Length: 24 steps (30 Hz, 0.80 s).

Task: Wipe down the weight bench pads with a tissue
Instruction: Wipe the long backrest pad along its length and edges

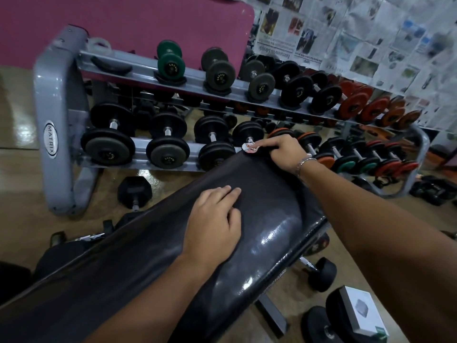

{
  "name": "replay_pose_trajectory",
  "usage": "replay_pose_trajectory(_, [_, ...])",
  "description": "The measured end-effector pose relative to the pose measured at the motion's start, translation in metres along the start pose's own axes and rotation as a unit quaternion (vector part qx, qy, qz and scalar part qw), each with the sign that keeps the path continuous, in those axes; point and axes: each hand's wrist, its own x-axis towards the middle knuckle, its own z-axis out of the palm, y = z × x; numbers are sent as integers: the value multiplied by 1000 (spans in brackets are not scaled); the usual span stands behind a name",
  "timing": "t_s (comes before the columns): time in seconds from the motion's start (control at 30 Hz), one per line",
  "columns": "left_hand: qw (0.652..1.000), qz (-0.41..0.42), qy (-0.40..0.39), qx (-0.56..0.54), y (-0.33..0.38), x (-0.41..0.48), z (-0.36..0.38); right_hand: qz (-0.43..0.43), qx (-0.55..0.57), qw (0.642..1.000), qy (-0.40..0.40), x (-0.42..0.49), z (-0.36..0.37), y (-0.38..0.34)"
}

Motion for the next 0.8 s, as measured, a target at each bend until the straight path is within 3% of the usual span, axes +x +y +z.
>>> replay_pose_trajectory(0.4, [999, 1, -9, 35, 2, -1, 0, 13, 8, 999, -44, -67, -30, 24])
replay_pose_trajectory(0.8, [999, -4, -19, 27, 5, -1, -3, -22, -108, 994, 26, -149, -34, 22])
